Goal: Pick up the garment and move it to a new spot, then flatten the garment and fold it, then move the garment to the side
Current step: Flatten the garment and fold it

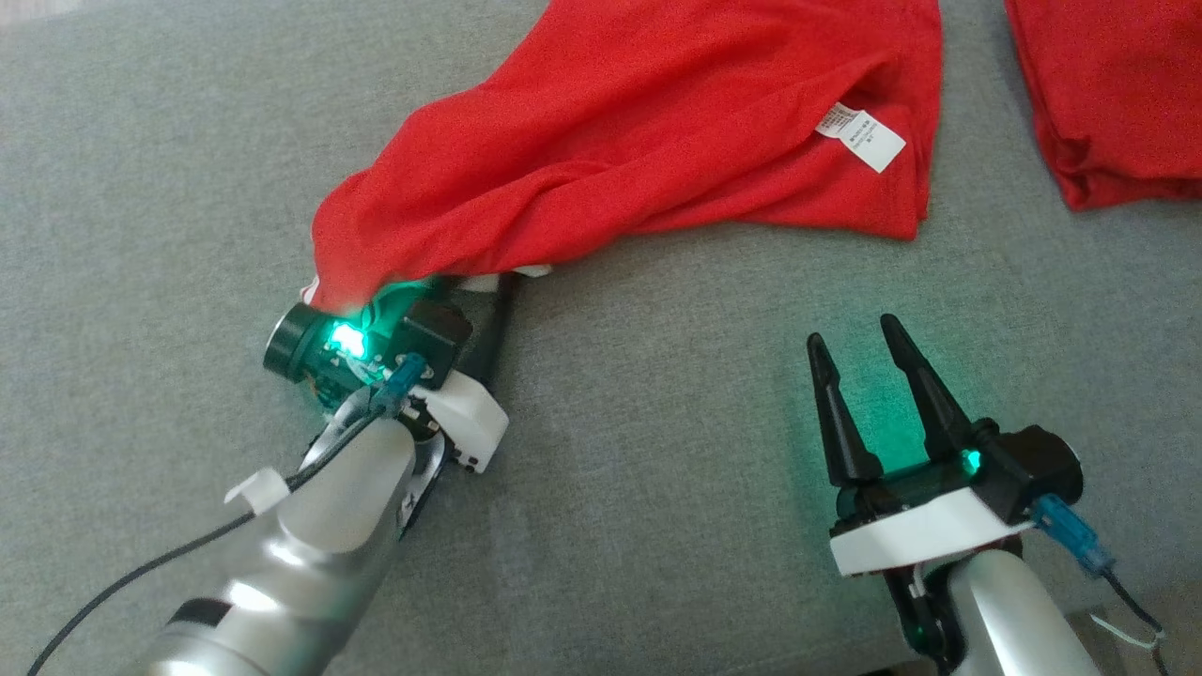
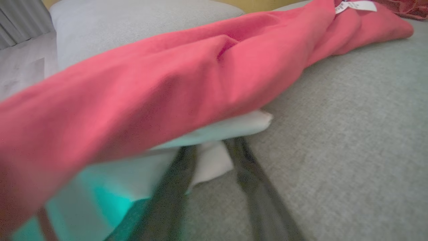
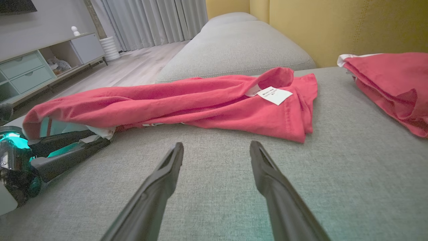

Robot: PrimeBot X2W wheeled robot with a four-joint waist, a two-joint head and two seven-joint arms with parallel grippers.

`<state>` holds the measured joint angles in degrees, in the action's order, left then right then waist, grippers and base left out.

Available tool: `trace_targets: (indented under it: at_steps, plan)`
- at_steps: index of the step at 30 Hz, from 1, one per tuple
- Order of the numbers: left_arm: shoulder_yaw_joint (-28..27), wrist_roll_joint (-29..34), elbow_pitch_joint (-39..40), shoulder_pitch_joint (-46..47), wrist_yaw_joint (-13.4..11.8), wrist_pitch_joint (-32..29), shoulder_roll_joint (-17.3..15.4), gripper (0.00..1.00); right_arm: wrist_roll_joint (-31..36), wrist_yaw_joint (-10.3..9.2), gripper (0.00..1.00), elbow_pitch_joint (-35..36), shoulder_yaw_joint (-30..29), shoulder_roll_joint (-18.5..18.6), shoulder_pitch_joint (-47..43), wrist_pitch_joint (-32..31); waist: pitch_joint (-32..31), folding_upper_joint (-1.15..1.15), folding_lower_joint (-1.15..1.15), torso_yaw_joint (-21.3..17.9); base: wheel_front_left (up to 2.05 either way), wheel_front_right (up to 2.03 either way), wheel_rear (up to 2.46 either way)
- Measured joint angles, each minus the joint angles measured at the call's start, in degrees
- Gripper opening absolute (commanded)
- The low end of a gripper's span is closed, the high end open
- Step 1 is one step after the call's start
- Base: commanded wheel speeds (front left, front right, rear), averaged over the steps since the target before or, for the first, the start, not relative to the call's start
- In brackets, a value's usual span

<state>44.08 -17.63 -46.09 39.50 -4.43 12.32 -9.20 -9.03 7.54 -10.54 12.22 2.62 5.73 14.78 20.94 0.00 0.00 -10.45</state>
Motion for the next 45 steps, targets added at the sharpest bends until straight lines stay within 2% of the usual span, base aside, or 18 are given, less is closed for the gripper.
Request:
trace_targets:
  at_steps: [9,12,15,17,20,25,30,34,41,45]
  plan:
    - [0.87,-1.55,-1.10,0.50,3.72,-0.01,1.43,0.00,0.03,0.00,1.00,-0.13,-1.15,0.01,0.15,0.00,-1.88,0.00,0.02,2.25,0.00,0.00,0.00]
    - [1.75,-1.55,3.54,-2.94,5.02,0.89,1.09,0.00,0.04,0.00,1.00,-0.13,-1.46,0.01,-0.21,0.00,-3.30,0.00,0.01,3.76,0.00,0.00,0.00]
    - [2.67,-1.55,11.06,-6.86,4.99,0.94,0.14,0.00,0.55,0.00,1.00,-0.23,-1.93,0.01,-1.51,0.00,-4.86,0.00,0.01,5.75,0.00,0.00,0.00]
    - [2.93,-1.55,17.27,-8.60,4.80,0.76,-1.71,0.00,0.63,0.00,1.00,-0.38,-2.07,0.02,-2.46,0.00,-5.94,0.00,0.01,7.26,0.00,0.00,0.00]
    - [2.80,-1.55,27.88,-10.80,3.22,-1.75,-5.90,0.00,0.64,0.00,1.00,-0.53,-2.10,0.08,-3.52,0.00,-7.69,0.00,0.00,9.50,0.00,0.00,0.00]
    - [1.66,-1.55,45.39,-16.75,-1.11,-6.86,-12.39,0.00,0.98,0.00,1.00,-0.69,-2.35,0.19,-4.40,0.00,-10.31,0.00,0.00,12.85,0.00,0.00,0.00]
    - [-1.78,-1.71,55.11,-21.81,-5.11,-8.72,-17.63,0.00,0.98,0.00,1.00,-0.71,-2.37,0.35,-4.85,0.00,-12.09,0.00,0.00,14.91,0.00,0.00,0.00]
    - [-4.19,-4.23,57.81,-23.91,-6.24,-8.71,-19.17,0.00,0.97,0.00,1.00,-0.74,-2.48,0.62,-5.77,0.00,-12.55,0.00,0.00,15.44,0.00,0.00,0.00]
    - [-7.54,-5.71,57.71,-24.86,-7.65,-6.95,-20.45,0.00,2.01,0.00,1.00,-2.01,-4.60,1.64,-5.78,0.00,-11.92,0.00,0.00,15.55,0.00,0.00,0.00]
    - [-10.48,-6.60,56.49,-24.87,-8.71,-5.80,-22.20,0.00,4.19,0.00,1.00,-4.69,-7.40,1.62,-5.61,0.00,-11.61,0.00,0.01,15.49,0.00,0.00,0.00]
